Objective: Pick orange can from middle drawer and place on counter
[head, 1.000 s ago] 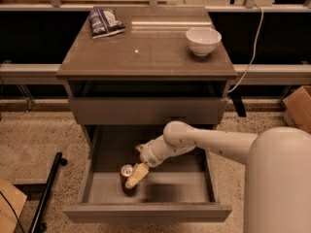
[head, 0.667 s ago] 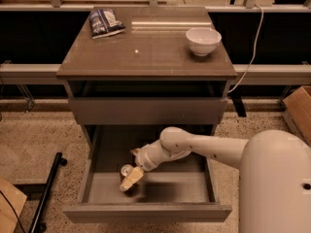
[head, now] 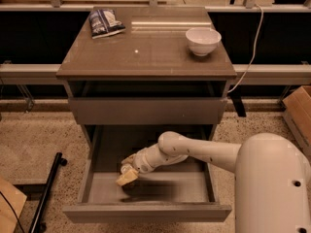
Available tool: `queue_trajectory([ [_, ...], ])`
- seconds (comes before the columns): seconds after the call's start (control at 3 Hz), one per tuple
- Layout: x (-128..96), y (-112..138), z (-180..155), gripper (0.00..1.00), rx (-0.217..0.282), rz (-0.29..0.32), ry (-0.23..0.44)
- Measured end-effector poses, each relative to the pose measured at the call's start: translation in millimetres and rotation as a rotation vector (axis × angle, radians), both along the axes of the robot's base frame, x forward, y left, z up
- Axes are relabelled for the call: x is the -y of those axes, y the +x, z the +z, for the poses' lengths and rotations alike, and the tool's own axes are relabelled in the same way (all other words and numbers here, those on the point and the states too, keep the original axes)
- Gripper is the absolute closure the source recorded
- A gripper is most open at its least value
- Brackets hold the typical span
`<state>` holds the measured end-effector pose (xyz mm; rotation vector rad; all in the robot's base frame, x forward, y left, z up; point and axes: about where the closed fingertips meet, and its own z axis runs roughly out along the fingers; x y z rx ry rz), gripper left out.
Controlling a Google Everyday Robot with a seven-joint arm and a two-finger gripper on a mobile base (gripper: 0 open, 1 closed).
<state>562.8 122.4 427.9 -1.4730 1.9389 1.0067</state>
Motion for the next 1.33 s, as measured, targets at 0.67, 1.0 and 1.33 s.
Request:
queue_trajectory([
  [0.67, 35.0, 3.8, 24.8, 0.94, 0.034, -0.089, -0.001],
  [1.0, 62.9, 2.5, 71.1, 1.0, 0.073, -0.086, 0.014],
  [1.33, 98.5, -9.1, 133.1, 1.0, 0.138, -0.061, 0.012],
])
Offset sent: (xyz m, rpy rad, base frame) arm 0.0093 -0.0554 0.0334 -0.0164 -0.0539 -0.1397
